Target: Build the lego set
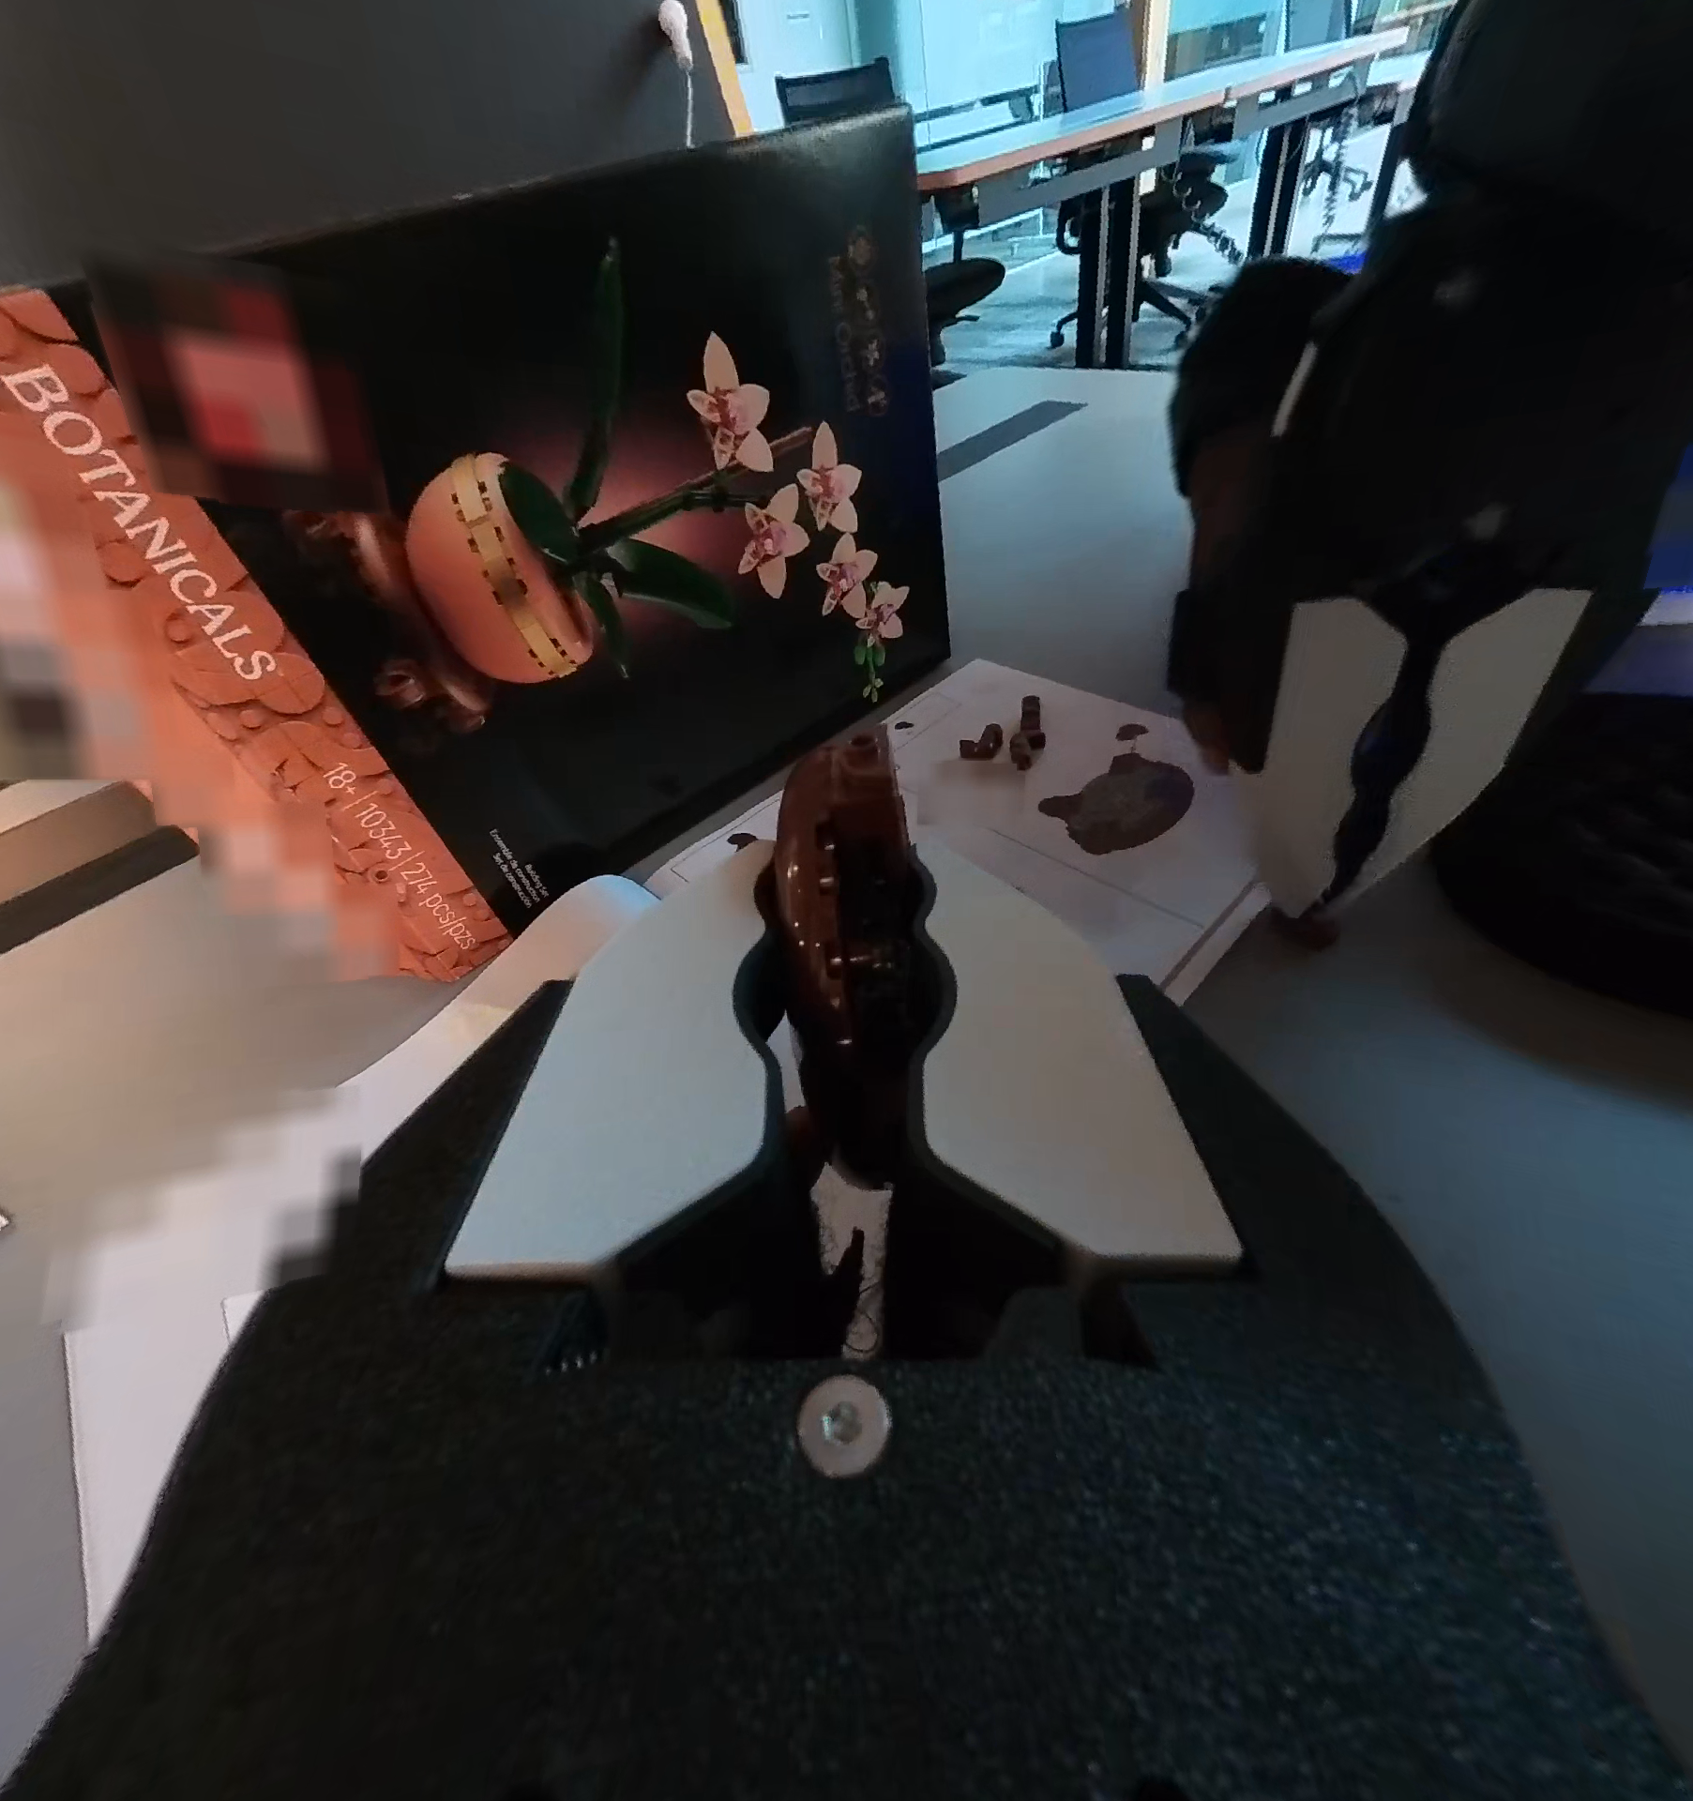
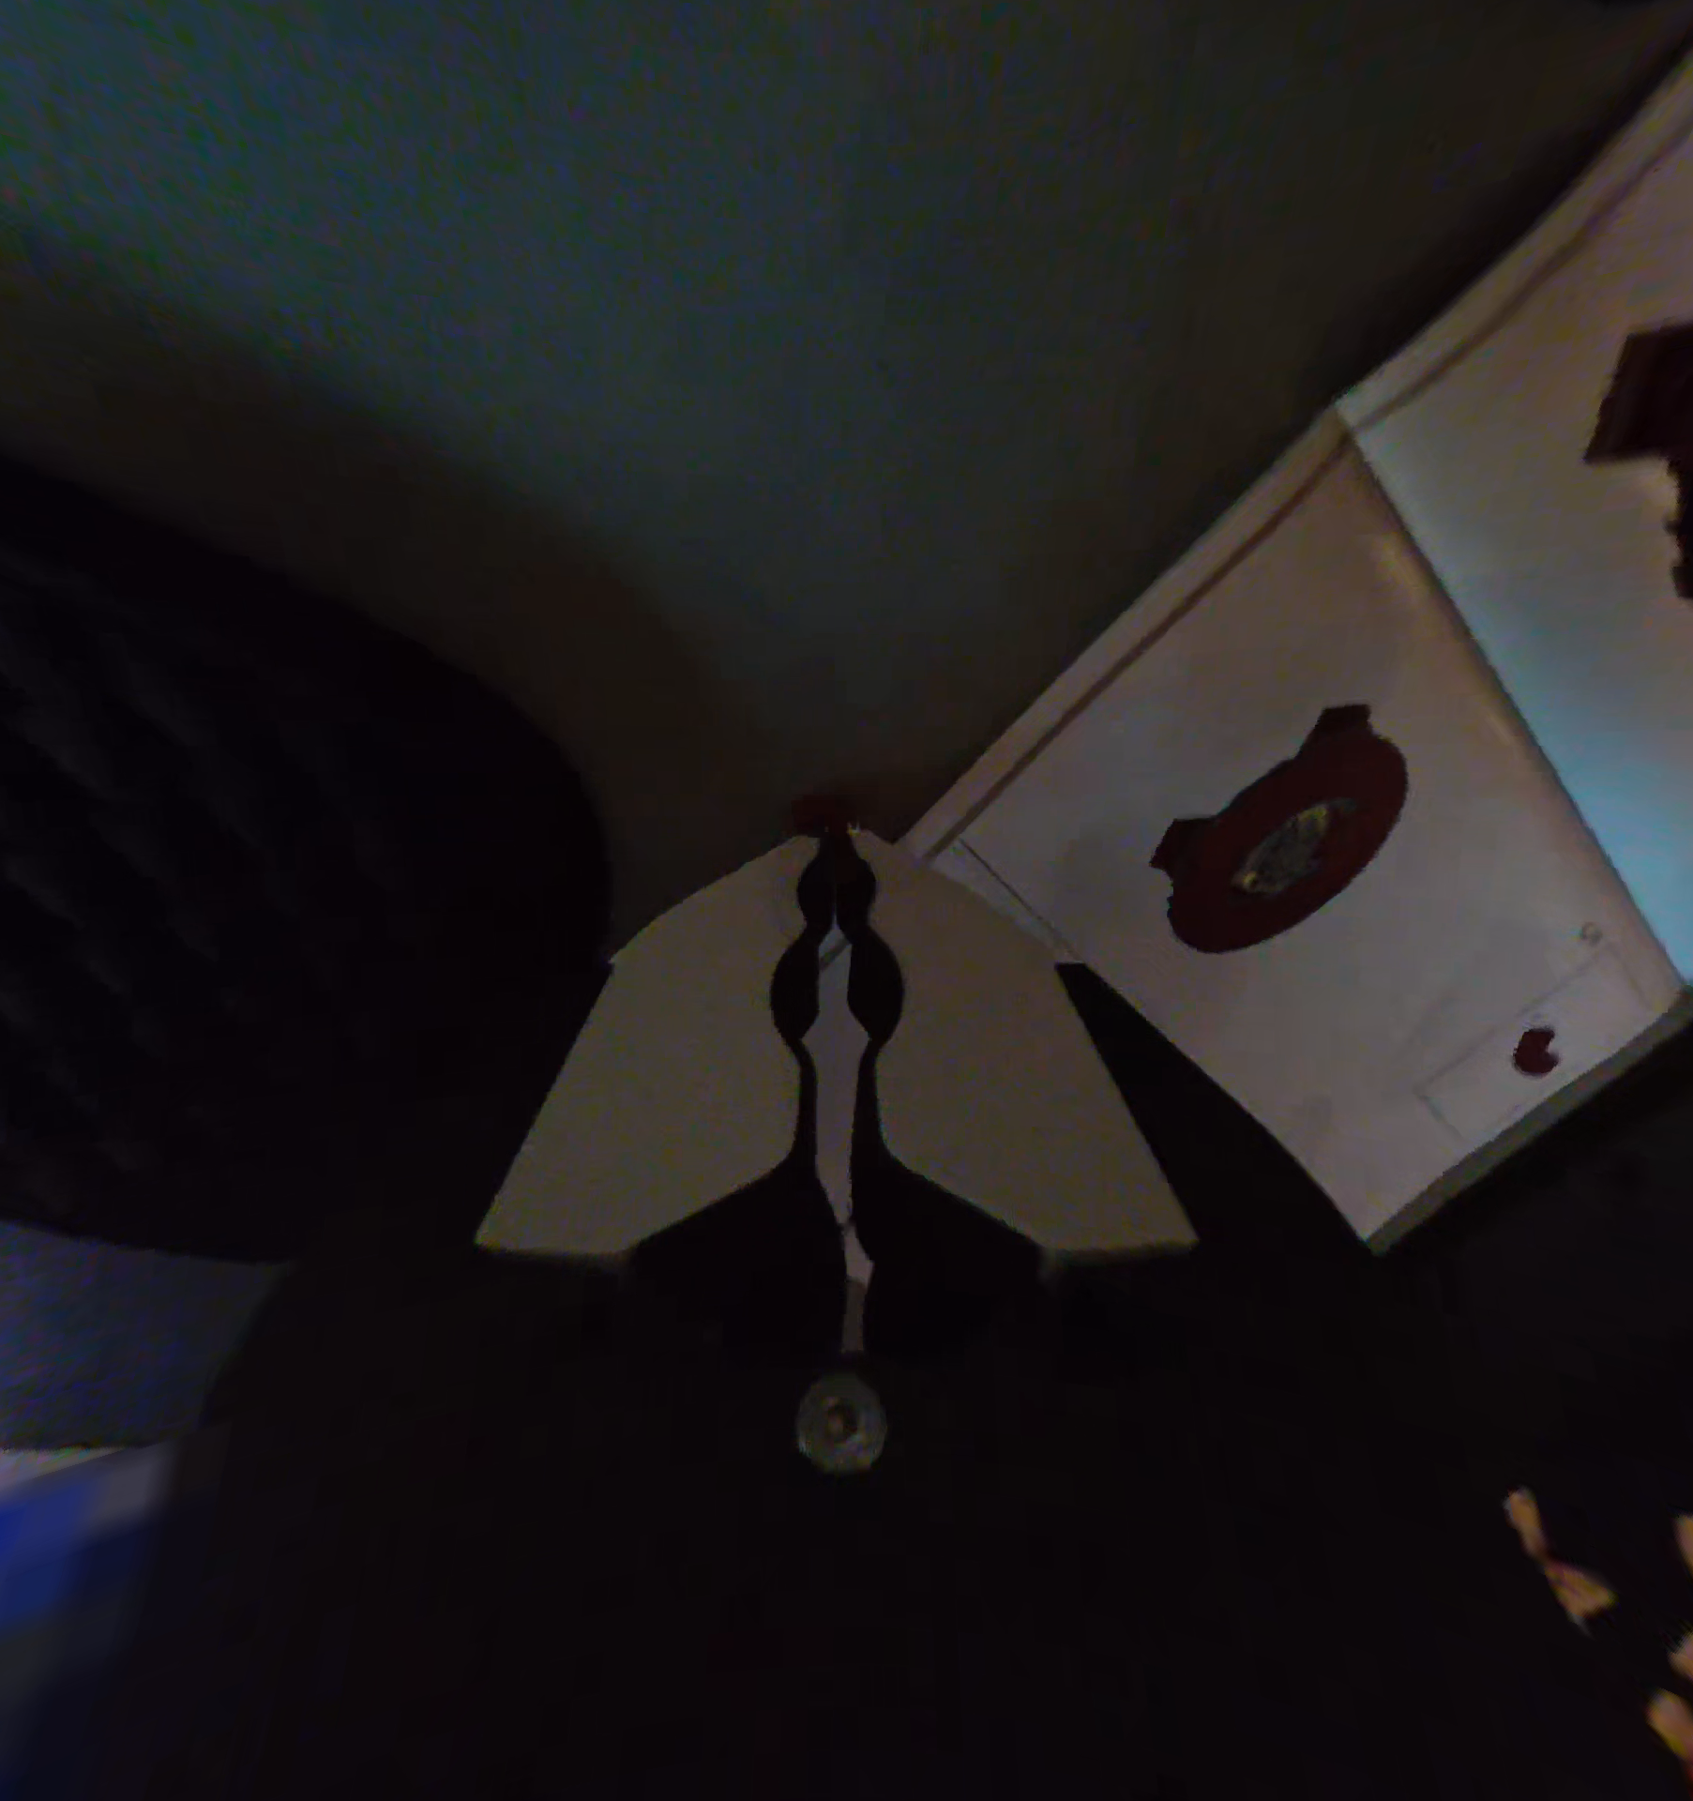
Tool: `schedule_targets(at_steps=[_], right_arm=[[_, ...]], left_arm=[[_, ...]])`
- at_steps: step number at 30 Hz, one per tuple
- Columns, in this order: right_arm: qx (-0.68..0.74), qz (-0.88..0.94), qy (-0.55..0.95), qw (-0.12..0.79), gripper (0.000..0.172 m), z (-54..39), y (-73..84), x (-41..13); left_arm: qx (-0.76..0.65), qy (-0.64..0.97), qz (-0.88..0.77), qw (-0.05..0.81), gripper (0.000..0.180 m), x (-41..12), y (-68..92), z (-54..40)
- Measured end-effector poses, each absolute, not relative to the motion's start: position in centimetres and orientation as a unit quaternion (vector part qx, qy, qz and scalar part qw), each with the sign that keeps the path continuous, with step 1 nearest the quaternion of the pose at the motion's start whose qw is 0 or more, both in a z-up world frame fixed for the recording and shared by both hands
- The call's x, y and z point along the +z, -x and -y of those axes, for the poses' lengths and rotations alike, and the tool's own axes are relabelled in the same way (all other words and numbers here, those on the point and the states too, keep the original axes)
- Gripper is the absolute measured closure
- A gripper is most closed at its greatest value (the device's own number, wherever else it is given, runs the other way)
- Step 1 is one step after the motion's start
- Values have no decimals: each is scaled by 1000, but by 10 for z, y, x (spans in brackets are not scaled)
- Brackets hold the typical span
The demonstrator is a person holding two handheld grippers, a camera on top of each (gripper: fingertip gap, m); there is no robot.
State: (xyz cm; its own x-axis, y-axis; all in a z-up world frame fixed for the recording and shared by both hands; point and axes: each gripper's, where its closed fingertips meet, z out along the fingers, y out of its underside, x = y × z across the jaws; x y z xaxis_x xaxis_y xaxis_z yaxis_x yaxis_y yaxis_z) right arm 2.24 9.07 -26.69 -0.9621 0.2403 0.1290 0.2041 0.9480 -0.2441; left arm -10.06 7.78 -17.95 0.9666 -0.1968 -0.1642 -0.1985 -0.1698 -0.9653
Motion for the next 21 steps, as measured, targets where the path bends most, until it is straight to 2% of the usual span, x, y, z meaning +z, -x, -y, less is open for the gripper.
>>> schedule_targets(at_steps=[5, 9, 11, 13, 18, 21], right_arm=[[158, 908, 351, 165, 172, -101, -12, -256], [177, 896, 336, 230, 166, -97, -24, -242], [173, 904, 334, 204, 155, -96, -27, -245], [174, 915, 318, 177, 155, -93, -24, -249], [168, 939, 273, 126, 158, -91, -17, -262], [156, 944, 269, 110, 167, -92, -19, -271]], left_arm=[[-1, 764, -131, 632, 160, -179, 100, -77], [6, 766, -143, 627, 159, -181, 97, -78], [10, 766, -150, 625, 159, -182, 95, -78], [15, 766, -155, 623, 159, -182, 93, -78], [13, 762, -150, 630, 160, -180, 95, -77], [9, 762, -145, 631, 160, -180, 96, -77]])
